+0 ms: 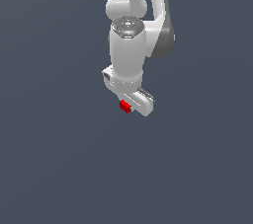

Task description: Pick up the red cube and move it to a goal position.

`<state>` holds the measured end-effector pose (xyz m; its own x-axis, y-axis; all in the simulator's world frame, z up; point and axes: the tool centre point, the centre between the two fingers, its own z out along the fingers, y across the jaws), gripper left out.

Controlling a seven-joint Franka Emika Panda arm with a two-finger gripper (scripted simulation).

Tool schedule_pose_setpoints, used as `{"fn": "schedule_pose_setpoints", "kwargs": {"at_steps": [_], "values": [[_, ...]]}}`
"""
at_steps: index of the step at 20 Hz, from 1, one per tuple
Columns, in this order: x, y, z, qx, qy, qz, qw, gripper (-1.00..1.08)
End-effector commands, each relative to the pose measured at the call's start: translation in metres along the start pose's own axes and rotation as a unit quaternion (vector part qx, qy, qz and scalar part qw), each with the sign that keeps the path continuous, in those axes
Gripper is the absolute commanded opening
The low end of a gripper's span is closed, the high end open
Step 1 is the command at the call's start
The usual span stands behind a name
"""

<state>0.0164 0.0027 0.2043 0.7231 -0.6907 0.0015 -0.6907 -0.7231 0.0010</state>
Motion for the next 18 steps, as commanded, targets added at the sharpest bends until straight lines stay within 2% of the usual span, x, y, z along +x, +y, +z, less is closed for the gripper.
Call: {"fn": "schedule_pose_setpoints", "kwargs": {"at_steps": [1,9,18], "values": [[0.001,-0.006,-0.028,0.000,0.000,0.000,1.0000,-1.00],[0.006,-0.025,-0.102,0.000,0.000,0.000,1.0000,-1.00],[0.011,-0.038,-0.144,0.000,0.000,-0.001,1.0000,-1.00]]}}
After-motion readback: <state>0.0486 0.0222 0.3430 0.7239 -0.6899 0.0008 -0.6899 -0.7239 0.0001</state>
